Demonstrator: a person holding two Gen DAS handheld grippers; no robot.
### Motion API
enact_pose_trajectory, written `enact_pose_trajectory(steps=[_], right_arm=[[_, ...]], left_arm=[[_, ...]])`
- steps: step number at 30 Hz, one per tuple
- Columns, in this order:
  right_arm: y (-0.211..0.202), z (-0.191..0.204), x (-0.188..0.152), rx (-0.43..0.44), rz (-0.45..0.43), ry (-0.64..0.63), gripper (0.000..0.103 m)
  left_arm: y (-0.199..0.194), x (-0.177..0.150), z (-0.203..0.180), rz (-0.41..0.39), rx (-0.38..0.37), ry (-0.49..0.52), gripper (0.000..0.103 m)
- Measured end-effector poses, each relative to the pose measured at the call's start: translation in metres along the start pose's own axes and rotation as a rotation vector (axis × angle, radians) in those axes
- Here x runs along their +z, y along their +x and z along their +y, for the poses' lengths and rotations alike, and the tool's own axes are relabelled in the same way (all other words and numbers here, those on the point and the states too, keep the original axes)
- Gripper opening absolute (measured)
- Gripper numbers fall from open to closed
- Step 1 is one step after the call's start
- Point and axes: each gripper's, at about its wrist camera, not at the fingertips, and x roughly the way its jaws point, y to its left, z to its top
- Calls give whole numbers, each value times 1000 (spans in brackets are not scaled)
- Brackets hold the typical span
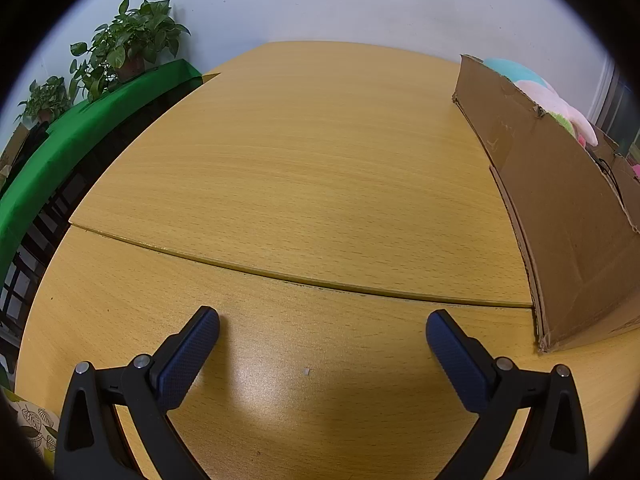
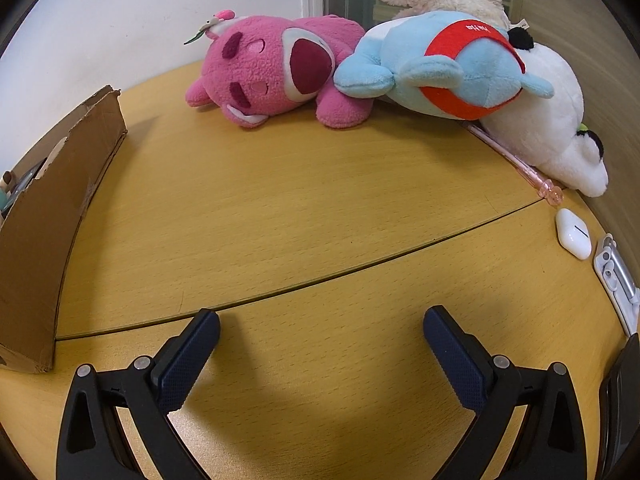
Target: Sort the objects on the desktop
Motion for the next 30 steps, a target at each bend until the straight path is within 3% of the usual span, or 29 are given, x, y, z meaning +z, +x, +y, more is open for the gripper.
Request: enact_pose_trajectory(steps=[30], right_arm=[[-1,-2,-1,3,0,-2,103]], left_arm=[[4,6,1,4,2,-4,103]])
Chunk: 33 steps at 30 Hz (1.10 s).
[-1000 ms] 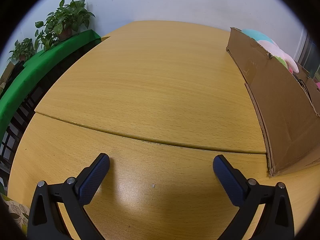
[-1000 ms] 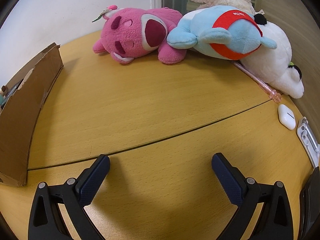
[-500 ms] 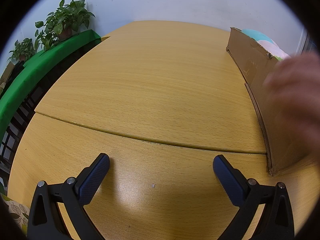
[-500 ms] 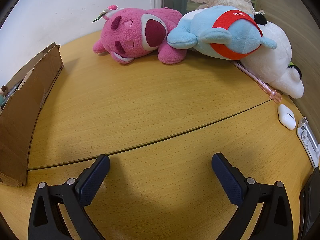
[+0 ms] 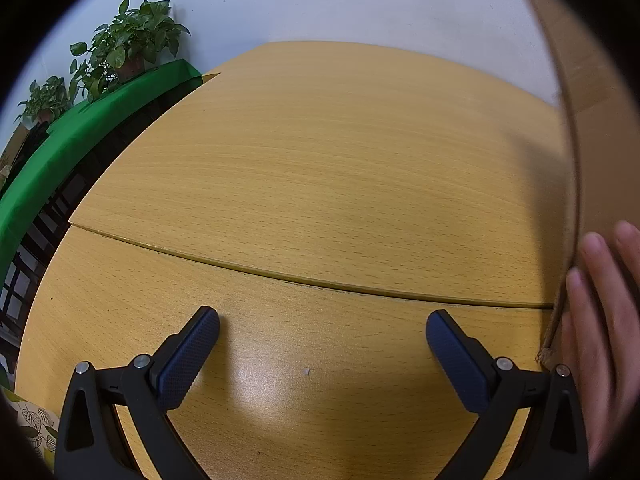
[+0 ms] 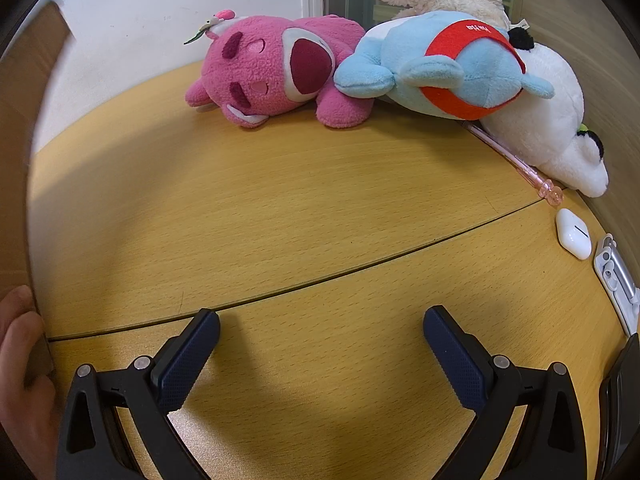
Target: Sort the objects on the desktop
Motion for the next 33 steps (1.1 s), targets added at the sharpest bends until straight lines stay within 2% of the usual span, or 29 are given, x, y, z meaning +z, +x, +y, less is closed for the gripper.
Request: enact_pose_trajectory(steps=[33], right_arm=[[1,-2,1,1,2,0,103]], left_arm=[[6,1,7,-1,-2,-2,103]])
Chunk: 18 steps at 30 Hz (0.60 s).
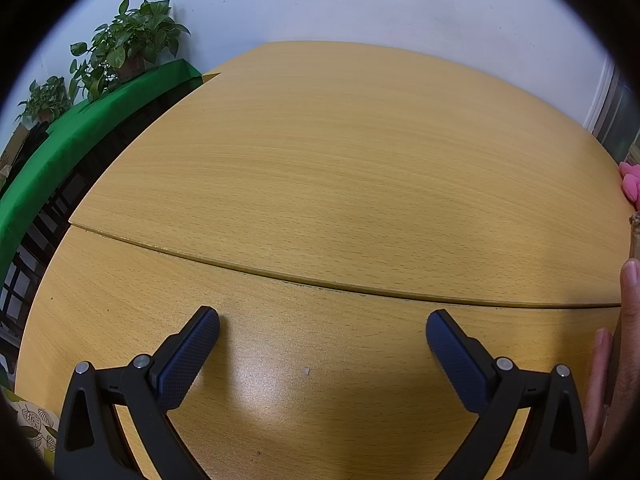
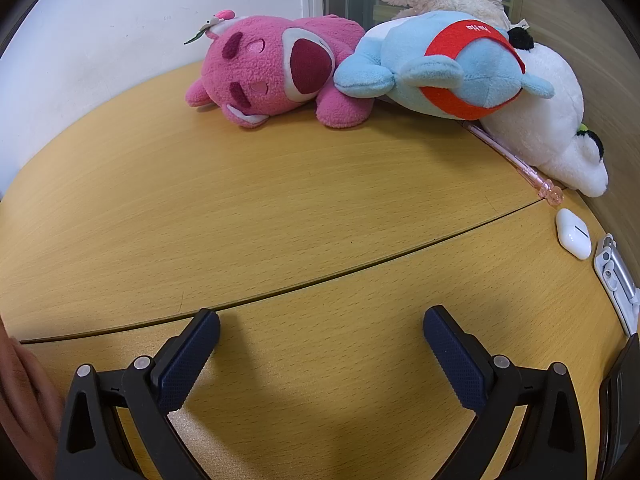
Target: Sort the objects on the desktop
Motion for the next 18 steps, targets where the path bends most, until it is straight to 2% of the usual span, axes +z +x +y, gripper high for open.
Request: enact_pose_trajectory(steps=[18], right_arm=[[-1,-1,1,1,-1,0,103]], left_arm=[[0,0,0,1,0,0,103]])
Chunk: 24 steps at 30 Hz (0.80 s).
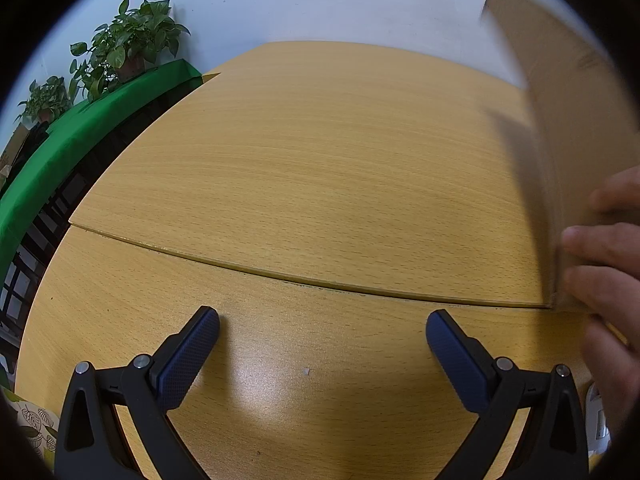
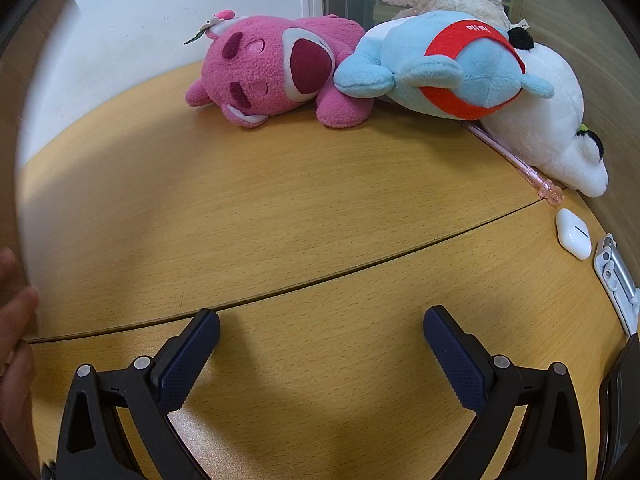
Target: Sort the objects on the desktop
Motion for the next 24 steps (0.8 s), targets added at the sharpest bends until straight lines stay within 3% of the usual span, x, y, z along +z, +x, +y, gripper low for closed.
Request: enact_pose_trajectory(steps=[24], right_arm=[[0,-2,0,1,0,0,103]], left_arm=[[1,0,0,0,0,0,103]])
